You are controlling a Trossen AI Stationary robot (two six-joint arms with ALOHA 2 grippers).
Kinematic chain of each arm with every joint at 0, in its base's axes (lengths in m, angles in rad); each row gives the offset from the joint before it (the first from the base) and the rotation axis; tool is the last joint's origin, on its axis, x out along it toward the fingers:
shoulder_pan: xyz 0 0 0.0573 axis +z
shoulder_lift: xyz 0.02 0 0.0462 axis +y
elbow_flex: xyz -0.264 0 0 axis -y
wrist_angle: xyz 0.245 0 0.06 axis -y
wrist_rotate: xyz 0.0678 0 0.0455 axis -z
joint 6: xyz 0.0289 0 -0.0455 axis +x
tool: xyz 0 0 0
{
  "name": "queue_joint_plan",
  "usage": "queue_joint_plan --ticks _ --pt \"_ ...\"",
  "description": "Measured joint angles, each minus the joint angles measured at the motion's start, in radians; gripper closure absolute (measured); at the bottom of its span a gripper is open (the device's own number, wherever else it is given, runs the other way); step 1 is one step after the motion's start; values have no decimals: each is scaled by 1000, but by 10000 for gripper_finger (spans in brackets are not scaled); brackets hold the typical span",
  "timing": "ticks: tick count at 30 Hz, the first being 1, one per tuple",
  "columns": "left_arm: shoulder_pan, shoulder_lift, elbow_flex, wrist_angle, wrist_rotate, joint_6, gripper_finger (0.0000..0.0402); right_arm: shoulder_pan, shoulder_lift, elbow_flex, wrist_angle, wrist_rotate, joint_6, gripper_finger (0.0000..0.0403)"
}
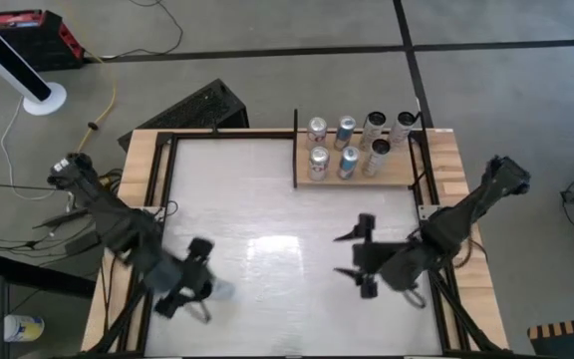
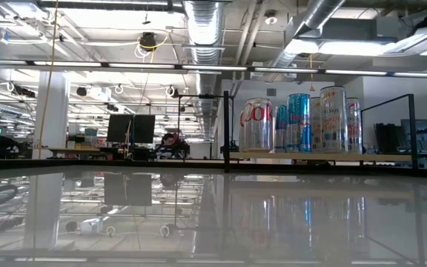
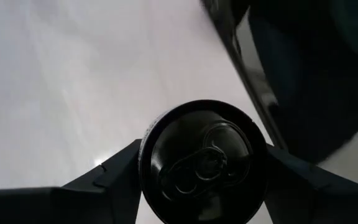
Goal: Place canned beverage on shelf
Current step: Put the black can on the shelf
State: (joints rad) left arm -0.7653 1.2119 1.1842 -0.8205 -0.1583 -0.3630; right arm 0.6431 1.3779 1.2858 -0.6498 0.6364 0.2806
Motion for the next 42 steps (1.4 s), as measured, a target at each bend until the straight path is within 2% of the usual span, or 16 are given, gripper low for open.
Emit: queue_joint_plan --ticks 5,8,12,16,20,26,32,40,42 --pt "303 20 65 52 109 320 161 -9 -126 1 -101 87 35 67" --pt "487 60 78 121 227 457 161 -25 -182 1 -163 127 79 67" --pt "683 161 138 167 384 557 161 -56 -211 1 -232 129 112 67" --pt "797 311 222 146 443 606 161 -72 -214 1 -287 128 111 67" --pt "842 447 336 129 458 653 161 -83 -214 1 -331 126 112 67" --pt "853 613 463 26 460 700 161 -64 -214 1 -344 123 114 67" --pt "852 675 471 28 462 729 161 -40 -214 1 -379 120 142 67" --pt "852 673 467 19 460 697 161 -41 -213 0 -397 121 175 67" --pt "852 673 467 15 458 687 142 -42 -213 0 -397 121 175 67"
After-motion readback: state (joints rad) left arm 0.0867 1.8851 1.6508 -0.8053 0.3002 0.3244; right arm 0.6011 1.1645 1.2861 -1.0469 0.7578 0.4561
